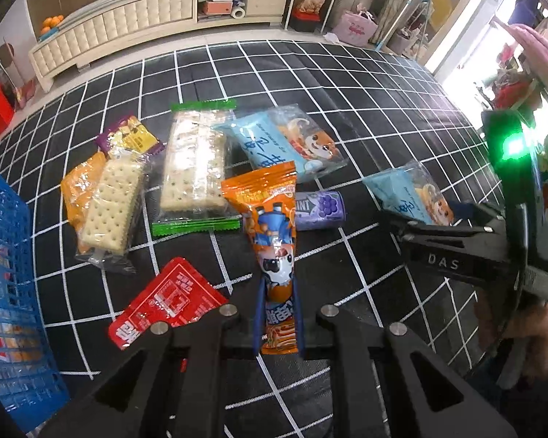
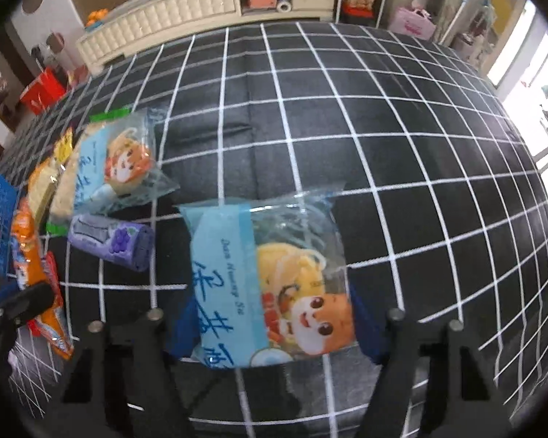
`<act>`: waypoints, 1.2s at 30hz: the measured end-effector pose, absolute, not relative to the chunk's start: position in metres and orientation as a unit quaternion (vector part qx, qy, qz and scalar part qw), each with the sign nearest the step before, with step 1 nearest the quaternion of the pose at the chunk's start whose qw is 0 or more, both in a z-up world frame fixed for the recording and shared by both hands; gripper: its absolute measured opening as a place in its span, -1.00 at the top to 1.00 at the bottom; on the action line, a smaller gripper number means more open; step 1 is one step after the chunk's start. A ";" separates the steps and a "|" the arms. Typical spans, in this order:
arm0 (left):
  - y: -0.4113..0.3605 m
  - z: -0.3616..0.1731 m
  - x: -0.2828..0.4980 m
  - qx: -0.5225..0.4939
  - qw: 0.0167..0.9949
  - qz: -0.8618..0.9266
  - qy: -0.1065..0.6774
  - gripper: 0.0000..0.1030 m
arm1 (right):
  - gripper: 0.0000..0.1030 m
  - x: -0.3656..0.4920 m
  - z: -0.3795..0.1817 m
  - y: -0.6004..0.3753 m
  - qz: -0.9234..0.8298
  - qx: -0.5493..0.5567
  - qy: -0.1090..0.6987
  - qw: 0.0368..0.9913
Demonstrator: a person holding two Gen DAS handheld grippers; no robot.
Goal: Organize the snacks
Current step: 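Grasp the blue cartoon-dog bread bag with the right gripper, then carry both packets over the basket and release them inside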
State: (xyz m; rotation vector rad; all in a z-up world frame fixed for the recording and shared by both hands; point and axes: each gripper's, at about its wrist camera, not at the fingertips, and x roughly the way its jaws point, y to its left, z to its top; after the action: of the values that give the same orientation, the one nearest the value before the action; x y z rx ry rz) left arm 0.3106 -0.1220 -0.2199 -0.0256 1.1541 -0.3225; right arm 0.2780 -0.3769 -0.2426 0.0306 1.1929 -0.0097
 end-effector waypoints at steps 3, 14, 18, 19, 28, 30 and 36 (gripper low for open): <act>-0.119 -0.224 0.314 -0.011 0.823 -0.146 0.548 0.78 | -0.38 0.265 -0.241 -0.375 -0.011 0.044 0.551 0.834; -0.091 -0.209 0.290 0.002 0.830 -0.131 0.542 0.78 | -0.37 0.208 -0.188 -0.324 0.000 0.061 0.489 0.870; -0.082 -0.182 0.268 0.003 0.843 -0.144 0.518 0.78 | -0.37 0.195 -0.155 -0.308 0.008 0.038 0.469 0.882; -0.079 -0.176 0.264 -0.002 0.845 -0.146 0.514 0.78 | -0.37 0.190 -0.145 -0.304 0.012 0.035 0.463 0.886; -0.045 -0.122 0.223 -0.020 0.872 -0.154 0.465 0.78 | -0.37 0.164 -0.090 -0.270 0.047 0.010 0.426 0.903; -0.035 -0.112 0.213 -0.024 0.877 -0.150 0.456 0.78 | -0.37 0.160 -0.083 -0.262 0.058 0.005 0.421 0.905; 0.003 -0.082 0.184 -0.044 0.894 -0.138 0.423 0.78 | -0.37 0.151 -0.056 -0.229 0.094 -0.020 0.399 0.912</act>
State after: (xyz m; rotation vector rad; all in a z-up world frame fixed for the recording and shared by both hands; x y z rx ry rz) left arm 0.1845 0.0028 -0.0818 -0.0906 0.8775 -0.2862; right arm 0.1511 -0.2287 -0.0564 -0.0422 0.8227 0.1947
